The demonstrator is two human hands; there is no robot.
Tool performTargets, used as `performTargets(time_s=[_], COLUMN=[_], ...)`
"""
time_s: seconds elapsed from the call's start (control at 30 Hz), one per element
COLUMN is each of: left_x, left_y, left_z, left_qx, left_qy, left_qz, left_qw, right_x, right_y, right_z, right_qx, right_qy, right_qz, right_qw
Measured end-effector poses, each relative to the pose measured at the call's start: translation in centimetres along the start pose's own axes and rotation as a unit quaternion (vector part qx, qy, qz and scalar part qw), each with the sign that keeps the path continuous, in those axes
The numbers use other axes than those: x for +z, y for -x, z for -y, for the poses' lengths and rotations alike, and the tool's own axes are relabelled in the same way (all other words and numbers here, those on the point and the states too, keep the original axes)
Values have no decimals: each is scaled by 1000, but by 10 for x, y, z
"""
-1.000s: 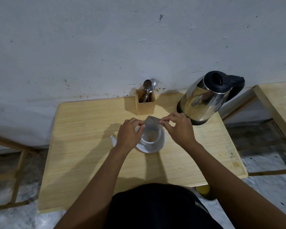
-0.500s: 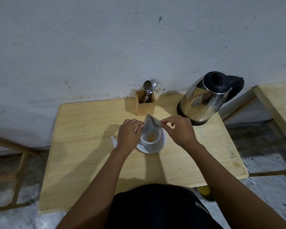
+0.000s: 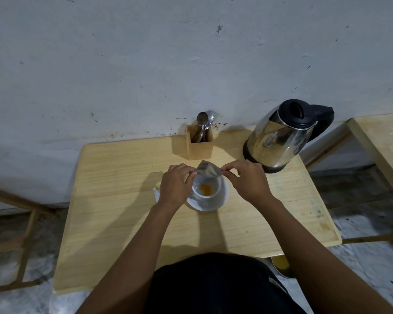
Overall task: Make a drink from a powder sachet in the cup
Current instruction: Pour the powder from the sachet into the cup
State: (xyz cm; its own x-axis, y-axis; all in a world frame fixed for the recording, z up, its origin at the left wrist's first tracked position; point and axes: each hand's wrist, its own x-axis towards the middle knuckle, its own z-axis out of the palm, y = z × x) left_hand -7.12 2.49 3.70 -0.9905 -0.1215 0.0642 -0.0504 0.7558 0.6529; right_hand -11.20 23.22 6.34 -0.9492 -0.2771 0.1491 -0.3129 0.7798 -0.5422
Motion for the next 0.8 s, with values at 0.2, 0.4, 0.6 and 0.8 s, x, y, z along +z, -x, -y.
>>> performTargets(time_s=[0.2, 0.4, 0.6, 0.8], left_x=[-4, -1, 1, 5], left_y=[-4, -6, -4, -4], left_z=[-1, -7, -9, -11], left_qx=[-40, -22, -18, -10], left_qy=[54, 44, 50, 47], left_qz=[25, 25, 3, -2], left_qw=[997, 998, 999, 999], right_x=[-8, -4, -4, 1], right_y=[-3, -4, 1, 5], right_z=[4, 8, 6, 10], right_qx=[7, 0, 11, 58], right_qy=[-15, -3, -10, -76], right_qz=[52, 5, -35, 2], right_qw=[999, 1000, 999, 995])
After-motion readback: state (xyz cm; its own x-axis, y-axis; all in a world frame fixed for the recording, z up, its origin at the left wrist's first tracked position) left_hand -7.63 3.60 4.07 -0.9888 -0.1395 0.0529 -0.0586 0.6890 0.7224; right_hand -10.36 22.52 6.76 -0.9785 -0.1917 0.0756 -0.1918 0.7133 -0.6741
